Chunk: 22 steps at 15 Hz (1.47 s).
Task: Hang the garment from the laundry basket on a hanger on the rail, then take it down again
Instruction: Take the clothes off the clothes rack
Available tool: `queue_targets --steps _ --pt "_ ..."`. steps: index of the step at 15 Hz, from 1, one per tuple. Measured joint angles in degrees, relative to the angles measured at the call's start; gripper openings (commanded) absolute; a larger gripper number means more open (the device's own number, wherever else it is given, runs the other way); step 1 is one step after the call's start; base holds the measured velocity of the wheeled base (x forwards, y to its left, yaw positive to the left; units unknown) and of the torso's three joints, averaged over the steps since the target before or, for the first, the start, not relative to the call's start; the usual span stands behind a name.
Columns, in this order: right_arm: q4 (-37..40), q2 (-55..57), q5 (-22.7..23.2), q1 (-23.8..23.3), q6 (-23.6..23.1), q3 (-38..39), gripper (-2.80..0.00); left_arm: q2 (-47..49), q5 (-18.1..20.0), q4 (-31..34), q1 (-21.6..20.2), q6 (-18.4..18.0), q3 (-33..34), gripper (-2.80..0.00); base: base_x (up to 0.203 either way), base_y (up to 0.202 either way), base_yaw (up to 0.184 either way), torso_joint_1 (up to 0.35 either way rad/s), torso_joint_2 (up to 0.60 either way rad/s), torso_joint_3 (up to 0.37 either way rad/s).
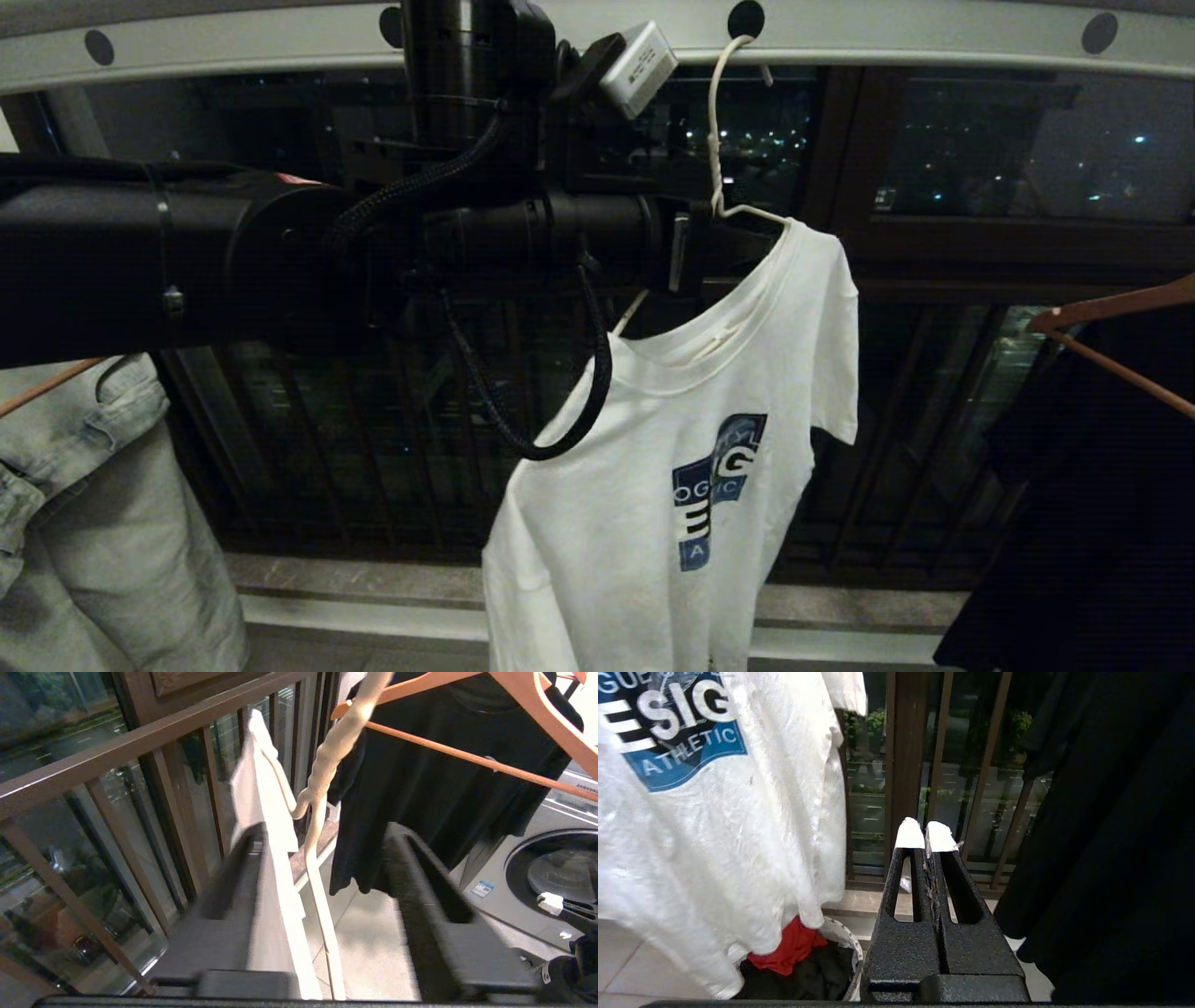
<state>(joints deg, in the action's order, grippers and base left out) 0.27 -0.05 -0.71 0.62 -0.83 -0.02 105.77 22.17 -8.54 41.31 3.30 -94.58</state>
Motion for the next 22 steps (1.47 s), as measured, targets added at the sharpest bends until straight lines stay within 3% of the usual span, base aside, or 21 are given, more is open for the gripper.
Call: queue_targets --steps 12,16,20,22 --pt "0.00 0.00 0.00 -0.04 0.01 0.02 -2.80 -3.52 -0.24 0.20 -0.06 -0.46 0.93 -2.80 0.000 0.000 0.000 0.000 0.00 0.000" --pt "-0.02 0.00 0.02 -0.02 0.01 0.02 -2.80 -6.99 -0.24 -0.64 -0.11 -0.52 5.81 -2.80 0.000 0.000 0.000 0.000 0.00 0.000" --pt "-0.02 0.00 0.01 -0.02 0.01 0.00 -2.80 -9.69 -0.31 -8.46 -0.09 -0.52 12.17 -2.80 0.000 0.000 0.000 0.000 0.00 0.000" --pt "-0.02 0.00 0.00 -0.02 0.03 0.00 -2.80 -10.84 -0.32 -8.90 -0.06 -0.46 14.08 -2.80 0.000 0.000 0.000 0.000 0.00 0.000"
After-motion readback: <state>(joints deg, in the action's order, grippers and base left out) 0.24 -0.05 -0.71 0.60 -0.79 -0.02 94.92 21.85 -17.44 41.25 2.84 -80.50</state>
